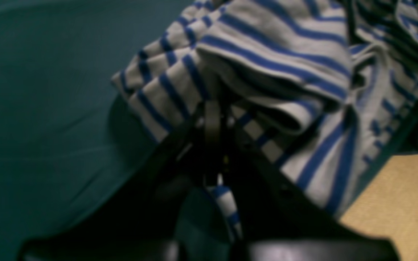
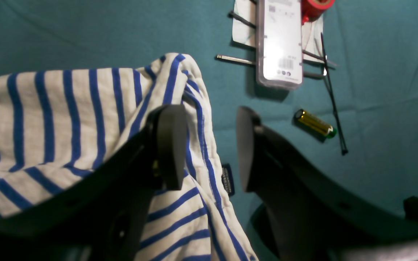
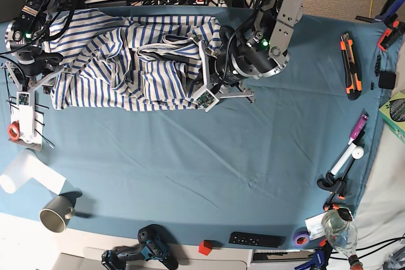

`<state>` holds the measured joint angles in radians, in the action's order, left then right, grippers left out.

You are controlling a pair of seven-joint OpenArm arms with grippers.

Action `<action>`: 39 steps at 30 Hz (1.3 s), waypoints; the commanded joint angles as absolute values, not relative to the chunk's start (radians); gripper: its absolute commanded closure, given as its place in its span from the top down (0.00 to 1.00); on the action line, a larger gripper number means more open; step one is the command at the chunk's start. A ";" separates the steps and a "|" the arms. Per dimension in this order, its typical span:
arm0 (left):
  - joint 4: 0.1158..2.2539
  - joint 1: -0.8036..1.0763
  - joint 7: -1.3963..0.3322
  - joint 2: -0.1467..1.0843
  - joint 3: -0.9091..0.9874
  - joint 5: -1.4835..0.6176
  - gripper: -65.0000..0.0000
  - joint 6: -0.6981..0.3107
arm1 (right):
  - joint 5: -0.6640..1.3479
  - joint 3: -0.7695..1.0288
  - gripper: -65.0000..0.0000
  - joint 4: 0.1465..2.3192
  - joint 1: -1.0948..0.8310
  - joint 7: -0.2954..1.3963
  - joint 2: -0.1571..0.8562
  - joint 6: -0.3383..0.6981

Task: Fold the T-shirt properly
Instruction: 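Lay the folded end onto the strip's middle and open the left gripper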

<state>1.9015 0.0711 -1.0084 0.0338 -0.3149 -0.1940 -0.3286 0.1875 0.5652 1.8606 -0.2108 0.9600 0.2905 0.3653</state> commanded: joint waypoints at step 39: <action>1.718 -0.168 -0.939 -0.110 -0.474 -0.062 0.00 -0.223 | 0.190 0.570 0.36 1.876 -0.203 0.927 0.308 0.361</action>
